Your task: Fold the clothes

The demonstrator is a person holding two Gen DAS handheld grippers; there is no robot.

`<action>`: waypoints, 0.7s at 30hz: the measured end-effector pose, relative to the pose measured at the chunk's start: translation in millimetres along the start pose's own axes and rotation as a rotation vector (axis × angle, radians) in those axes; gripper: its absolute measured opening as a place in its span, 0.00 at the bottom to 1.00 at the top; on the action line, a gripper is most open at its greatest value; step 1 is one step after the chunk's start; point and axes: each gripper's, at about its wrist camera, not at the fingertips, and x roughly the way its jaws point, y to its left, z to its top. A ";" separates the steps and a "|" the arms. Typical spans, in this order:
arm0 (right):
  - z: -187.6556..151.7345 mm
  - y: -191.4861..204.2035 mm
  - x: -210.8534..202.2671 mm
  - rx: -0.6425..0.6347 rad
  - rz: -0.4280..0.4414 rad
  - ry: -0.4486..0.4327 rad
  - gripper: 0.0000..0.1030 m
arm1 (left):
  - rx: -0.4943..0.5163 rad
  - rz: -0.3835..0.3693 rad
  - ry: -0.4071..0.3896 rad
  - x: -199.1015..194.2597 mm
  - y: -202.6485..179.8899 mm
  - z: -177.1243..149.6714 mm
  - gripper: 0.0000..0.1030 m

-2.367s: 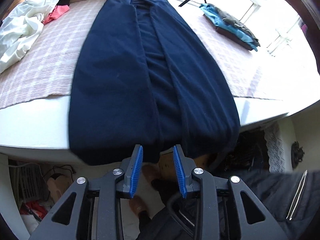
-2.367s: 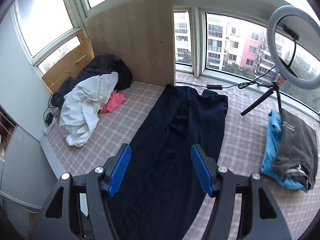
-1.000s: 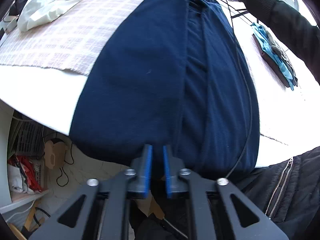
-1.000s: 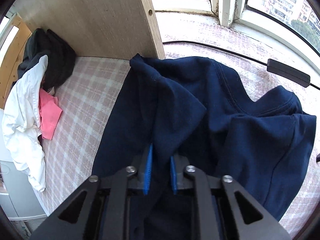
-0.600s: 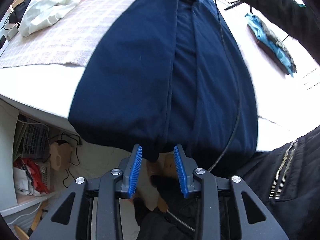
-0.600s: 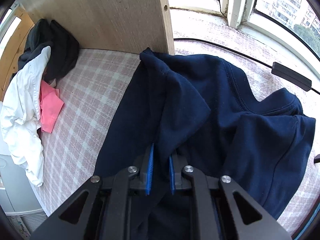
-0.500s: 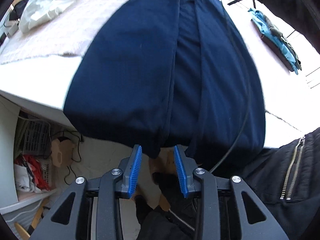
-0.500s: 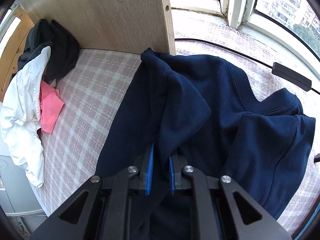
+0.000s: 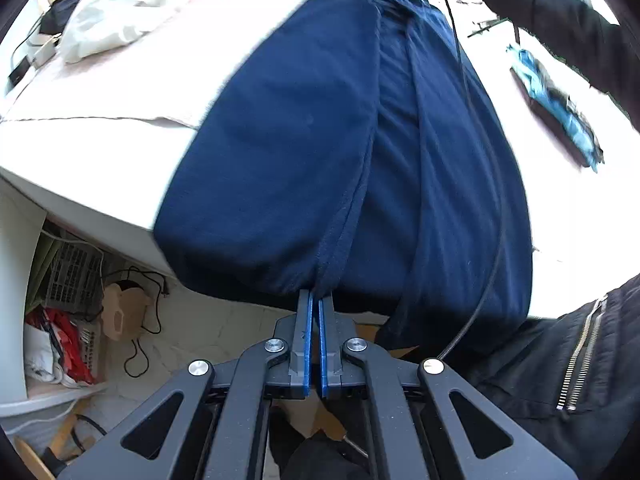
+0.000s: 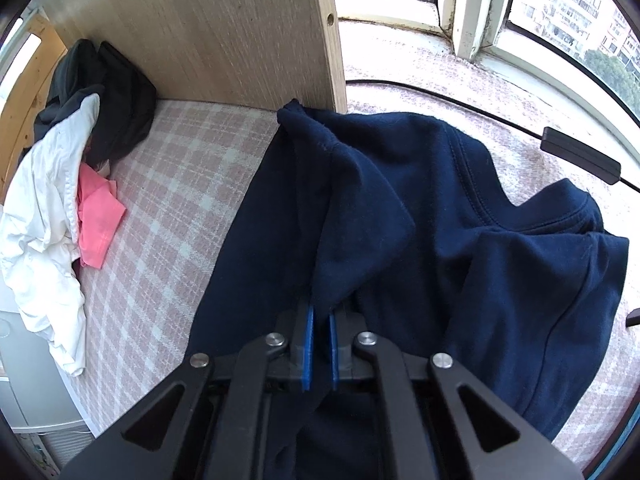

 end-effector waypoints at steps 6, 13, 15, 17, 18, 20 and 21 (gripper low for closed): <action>2.4 -3.6 -16.0 0.017 0.018 -0.030 0.04 | 0.059 -0.003 -0.005 -16.8 -10.0 3.6 0.02; 2.6 -3.8 -24.9 0.029 0.005 -0.046 0.04 | 0.106 -0.028 -0.011 -22.7 -26.3 5.8 0.02; 3.1 -4.7 -28.5 0.033 0.013 -0.053 0.04 | 0.102 -0.040 -0.011 -24.5 -25.9 5.8 0.02; 2.7 -7.7 -34.5 0.036 0.020 -0.060 0.04 | 0.107 -0.057 -0.013 -24.9 -24.0 3.8 0.02; 3.1 -8.4 -37.2 0.034 0.020 -0.062 0.04 | 0.109 -0.069 -0.017 -26.7 -25.0 4.1 0.02; 4.9 -9.3 -38.9 0.032 0.012 -0.064 0.04 | 0.115 -0.091 -0.022 -29.4 -27.0 4.6 0.02; 6.0 -9.9 -38.8 0.033 0.007 -0.062 0.04 | 0.121 -0.094 -0.018 -27.7 -28.5 4.4 0.02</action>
